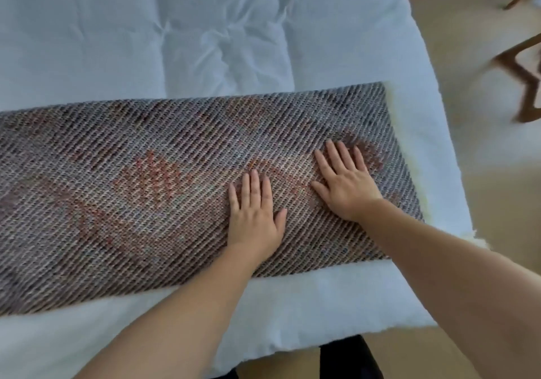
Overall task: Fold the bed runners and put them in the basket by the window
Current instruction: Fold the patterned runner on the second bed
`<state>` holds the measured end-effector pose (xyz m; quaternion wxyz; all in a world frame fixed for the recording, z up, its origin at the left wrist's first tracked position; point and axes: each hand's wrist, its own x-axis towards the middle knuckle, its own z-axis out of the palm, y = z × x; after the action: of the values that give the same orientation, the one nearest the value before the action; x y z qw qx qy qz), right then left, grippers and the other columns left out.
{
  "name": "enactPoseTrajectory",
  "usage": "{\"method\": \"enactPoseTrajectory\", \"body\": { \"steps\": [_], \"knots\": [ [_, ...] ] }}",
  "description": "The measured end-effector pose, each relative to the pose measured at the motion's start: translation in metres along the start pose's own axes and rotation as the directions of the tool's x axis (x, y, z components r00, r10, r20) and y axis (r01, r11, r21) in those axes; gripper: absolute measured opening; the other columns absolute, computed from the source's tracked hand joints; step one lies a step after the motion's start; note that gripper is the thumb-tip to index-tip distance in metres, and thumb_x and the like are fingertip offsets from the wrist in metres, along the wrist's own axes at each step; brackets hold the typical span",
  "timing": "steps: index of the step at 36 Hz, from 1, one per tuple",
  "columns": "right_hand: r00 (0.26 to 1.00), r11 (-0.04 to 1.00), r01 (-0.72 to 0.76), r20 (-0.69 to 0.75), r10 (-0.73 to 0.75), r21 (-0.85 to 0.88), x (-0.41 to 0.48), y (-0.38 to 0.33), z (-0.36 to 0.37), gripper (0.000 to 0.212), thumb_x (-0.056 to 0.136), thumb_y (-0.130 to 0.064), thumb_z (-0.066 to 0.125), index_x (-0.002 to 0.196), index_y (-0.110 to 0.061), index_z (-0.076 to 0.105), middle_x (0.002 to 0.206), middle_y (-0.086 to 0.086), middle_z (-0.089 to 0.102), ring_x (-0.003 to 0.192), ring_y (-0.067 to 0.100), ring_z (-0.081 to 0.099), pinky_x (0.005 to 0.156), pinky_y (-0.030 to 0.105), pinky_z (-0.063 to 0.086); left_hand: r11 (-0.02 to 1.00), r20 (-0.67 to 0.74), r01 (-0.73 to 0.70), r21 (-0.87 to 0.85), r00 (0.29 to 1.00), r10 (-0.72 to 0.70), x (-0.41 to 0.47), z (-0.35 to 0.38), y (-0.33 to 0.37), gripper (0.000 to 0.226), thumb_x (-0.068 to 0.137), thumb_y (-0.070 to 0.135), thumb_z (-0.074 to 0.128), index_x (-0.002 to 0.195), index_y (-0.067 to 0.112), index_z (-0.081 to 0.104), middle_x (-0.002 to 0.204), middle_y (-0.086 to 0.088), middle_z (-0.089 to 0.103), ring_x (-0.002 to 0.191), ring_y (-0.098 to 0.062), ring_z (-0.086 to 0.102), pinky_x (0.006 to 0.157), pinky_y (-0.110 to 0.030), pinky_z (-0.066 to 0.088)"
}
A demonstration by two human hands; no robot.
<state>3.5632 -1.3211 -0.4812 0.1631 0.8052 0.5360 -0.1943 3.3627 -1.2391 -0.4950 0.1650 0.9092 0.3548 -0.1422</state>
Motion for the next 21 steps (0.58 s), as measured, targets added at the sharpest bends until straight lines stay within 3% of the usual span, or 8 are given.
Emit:
{"method": "enactPoseTrajectory", "body": {
  "steps": [6,10,17,21],
  "knots": [
    [0.997,0.998,0.056,-0.044,-0.056,-0.003,0.012,0.090,0.007,0.071,0.094,-0.062,0.003,0.153,-0.024,-0.008,0.156,0.000,-0.021,0.147,0.021,-0.017,0.118,0.042,-0.011,0.996,-0.058,0.012,-0.088,0.998,-0.017,0.016,0.026,0.123,0.075,0.093,0.051,0.020,0.148,0.000,0.016,0.156,-0.025,0.013,0.145,-0.037,0.006,0.115,-0.057,0.004],
    [0.994,0.994,0.108,-0.035,-0.108,-0.010,0.020,0.147,0.008,0.069,0.096,-0.059,0.006,0.152,-0.022,-0.012,0.157,0.003,-0.022,0.146,0.022,-0.020,0.118,0.043,-0.011,0.993,-0.059,0.018,-0.113,0.998,-0.025,0.030,0.036,0.198,0.074,0.093,0.048,0.027,0.147,-0.002,0.023,0.155,-0.025,0.017,0.145,-0.038,0.011,0.115,-0.058,0.009],
    [0.986,0.985,0.168,-0.014,-0.168,0.048,0.034,0.195,0.007,0.071,0.098,-0.057,0.008,0.151,-0.017,-0.016,0.158,0.014,-0.020,0.145,0.026,-0.020,0.118,0.040,-0.011,0.991,-0.005,0.000,-0.134,1.000,-0.001,0.045,0.046,0.271,0.087,0.090,0.060,0.026,0.147,-0.004,0.015,0.156,-0.026,0.006,0.146,-0.036,-0.004,0.115,-0.057,0.000],
    [0.976,0.940,0.195,-0.147,-0.159,0.281,0.049,0.193,-0.010,0.067,0.101,-0.045,0.030,0.154,-0.013,0.004,0.160,0.016,0.009,0.148,0.030,0.005,0.121,0.040,0.005,0.988,0.110,0.102,-0.119,0.990,-0.089,0.053,0.041,0.290,0.099,0.085,0.068,0.027,0.148,-0.002,-0.002,0.155,-0.026,-0.012,0.142,-0.036,-0.021,0.112,-0.059,-0.015]
  ]
}}
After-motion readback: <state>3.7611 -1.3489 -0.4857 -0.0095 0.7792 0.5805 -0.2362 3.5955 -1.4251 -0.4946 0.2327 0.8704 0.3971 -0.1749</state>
